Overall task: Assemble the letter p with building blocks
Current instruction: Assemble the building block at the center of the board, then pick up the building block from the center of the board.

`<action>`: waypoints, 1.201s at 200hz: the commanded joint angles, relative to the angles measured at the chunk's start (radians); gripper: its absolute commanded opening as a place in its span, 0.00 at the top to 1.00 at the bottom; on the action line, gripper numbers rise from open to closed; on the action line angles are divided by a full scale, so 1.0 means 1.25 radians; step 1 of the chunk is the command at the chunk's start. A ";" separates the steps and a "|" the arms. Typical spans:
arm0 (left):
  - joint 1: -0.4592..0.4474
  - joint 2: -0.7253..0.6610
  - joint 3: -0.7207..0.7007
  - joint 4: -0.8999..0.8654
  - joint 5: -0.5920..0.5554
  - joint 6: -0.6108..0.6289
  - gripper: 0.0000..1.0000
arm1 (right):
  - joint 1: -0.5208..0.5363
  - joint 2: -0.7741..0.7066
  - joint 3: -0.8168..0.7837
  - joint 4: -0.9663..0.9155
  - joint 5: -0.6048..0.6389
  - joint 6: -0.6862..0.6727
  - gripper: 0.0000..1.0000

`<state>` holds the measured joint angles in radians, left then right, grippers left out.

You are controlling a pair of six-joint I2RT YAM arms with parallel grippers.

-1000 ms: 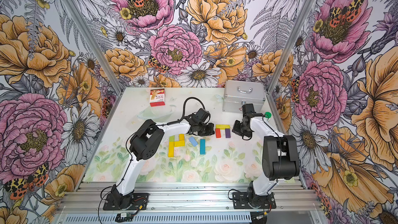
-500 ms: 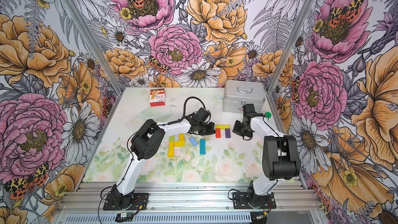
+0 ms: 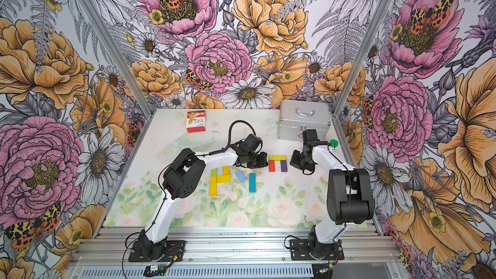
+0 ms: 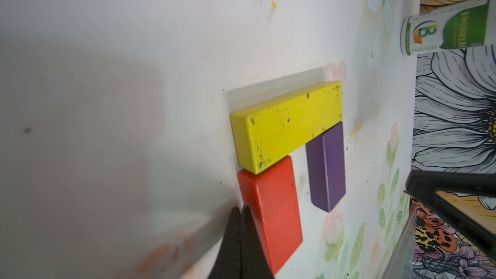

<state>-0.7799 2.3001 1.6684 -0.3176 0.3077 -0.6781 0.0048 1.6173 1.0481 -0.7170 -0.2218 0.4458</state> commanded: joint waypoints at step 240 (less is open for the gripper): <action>0.238 -0.983 -0.753 0.068 -0.254 -0.030 0.51 | 0.562 0.221 0.199 0.166 0.116 -0.277 0.39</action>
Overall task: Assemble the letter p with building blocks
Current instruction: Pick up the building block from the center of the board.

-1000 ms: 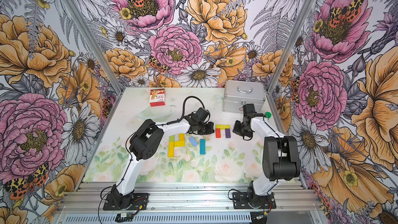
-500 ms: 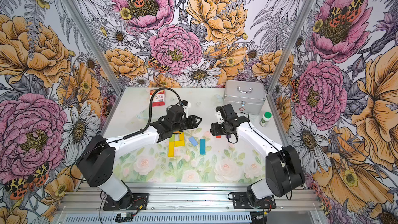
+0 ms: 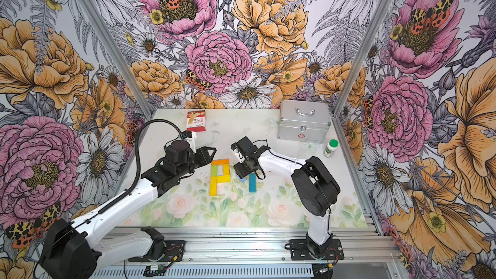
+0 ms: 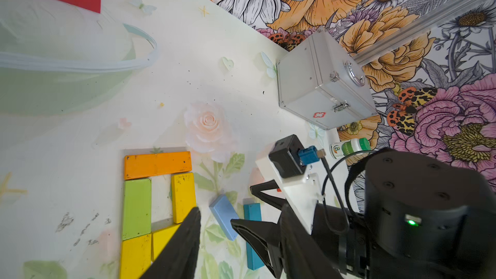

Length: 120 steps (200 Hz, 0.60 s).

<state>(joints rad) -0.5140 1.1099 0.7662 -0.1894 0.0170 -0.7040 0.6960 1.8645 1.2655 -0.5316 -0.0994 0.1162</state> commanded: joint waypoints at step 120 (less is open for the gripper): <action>0.035 0.032 -0.004 -0.033 0.009 0.012 0.51 | 0.044 0.083 0.010 0.016 0.035 -0.007 0.66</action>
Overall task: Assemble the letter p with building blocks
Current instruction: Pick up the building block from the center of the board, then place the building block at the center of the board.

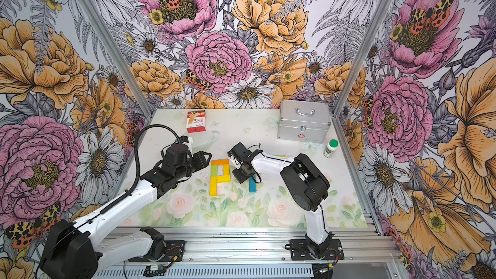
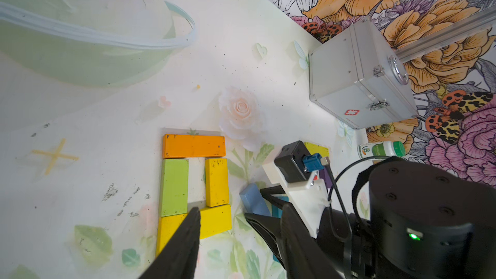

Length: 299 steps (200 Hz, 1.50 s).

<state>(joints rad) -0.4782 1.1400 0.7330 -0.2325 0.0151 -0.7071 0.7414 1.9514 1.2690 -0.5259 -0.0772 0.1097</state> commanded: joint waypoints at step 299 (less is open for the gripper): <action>-0.232 0.378 0.296 0.093 0.154 0.084 0.51 | -0.339 -0.386 -0.366 -0.101 0.169 0.565 0.77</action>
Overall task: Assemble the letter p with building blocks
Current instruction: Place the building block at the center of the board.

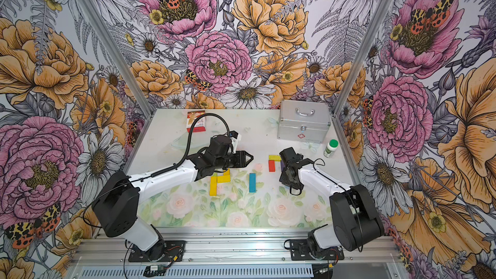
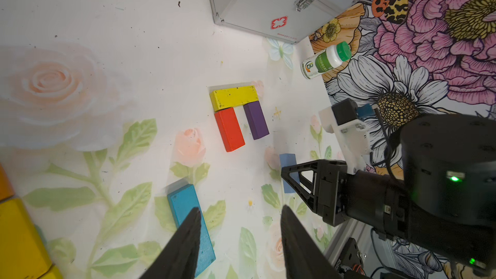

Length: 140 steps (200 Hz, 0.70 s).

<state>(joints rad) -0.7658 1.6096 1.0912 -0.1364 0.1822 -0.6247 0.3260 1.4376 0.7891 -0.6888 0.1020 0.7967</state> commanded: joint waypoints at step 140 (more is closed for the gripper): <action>-0.017 0.033 0.019 0.030 0.049 0.014 0.52 | -0.077 -0.106 0.029 0.010 -0.041 -0.011 0.42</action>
<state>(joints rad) -0.7704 1.6352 1.0912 -0.1295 0.2054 -0.6247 0.2817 1.3312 0.8341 -0.6434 0.0956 0.8059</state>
